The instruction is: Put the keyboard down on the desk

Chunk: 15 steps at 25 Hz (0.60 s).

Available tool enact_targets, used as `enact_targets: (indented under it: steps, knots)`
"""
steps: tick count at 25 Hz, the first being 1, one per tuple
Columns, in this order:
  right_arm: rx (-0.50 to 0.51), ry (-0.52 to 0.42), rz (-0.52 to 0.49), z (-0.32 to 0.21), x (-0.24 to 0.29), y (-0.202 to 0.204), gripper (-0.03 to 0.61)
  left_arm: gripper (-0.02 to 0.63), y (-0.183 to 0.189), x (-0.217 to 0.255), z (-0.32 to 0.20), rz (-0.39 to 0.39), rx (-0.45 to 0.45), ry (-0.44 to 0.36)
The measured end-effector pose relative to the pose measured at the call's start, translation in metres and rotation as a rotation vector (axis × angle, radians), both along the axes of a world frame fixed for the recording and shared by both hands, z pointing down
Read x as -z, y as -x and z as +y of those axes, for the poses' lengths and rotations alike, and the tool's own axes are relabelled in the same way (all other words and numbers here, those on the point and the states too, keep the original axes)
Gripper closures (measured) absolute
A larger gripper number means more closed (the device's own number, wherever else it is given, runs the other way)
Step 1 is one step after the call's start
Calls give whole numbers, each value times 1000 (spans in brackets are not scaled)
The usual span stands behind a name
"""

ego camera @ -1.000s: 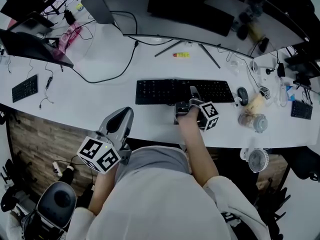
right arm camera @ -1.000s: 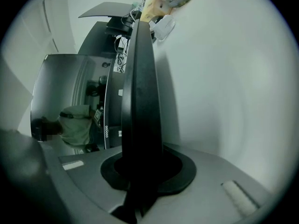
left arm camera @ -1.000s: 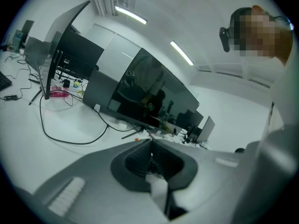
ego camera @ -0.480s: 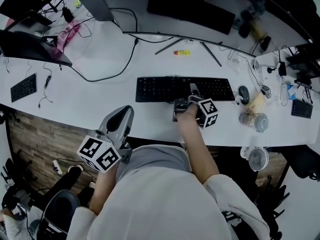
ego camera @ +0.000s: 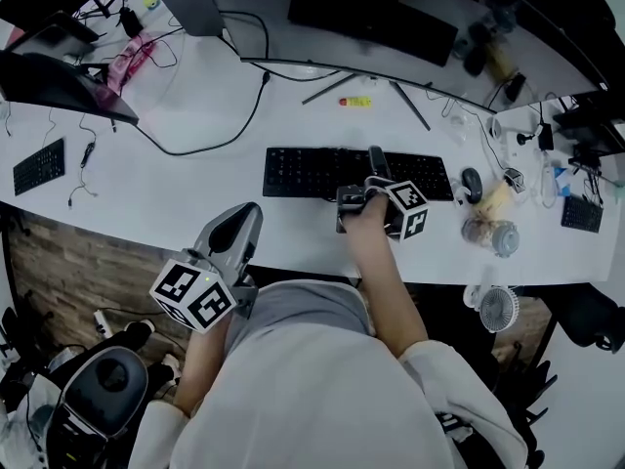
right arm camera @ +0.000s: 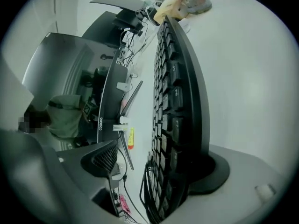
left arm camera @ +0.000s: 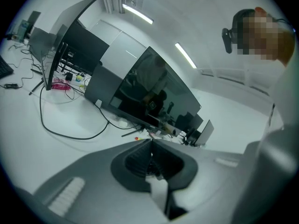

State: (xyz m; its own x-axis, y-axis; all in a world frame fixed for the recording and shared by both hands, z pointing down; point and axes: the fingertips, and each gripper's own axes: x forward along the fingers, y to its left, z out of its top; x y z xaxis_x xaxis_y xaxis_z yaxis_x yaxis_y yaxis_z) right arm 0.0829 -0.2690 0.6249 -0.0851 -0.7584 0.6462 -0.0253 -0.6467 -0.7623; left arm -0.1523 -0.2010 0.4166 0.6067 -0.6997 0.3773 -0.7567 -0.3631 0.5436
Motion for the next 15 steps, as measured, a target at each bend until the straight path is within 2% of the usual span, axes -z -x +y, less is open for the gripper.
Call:
enact_targets:
  steps: [7,15]
  knots:
    - [-36,4,-87,14,-3,11,129,614,-1,-1,3,26,-11,-8]
    - [-34,-17,-136,27,5,13,130,614,-7,1,8,45,-20,-12]
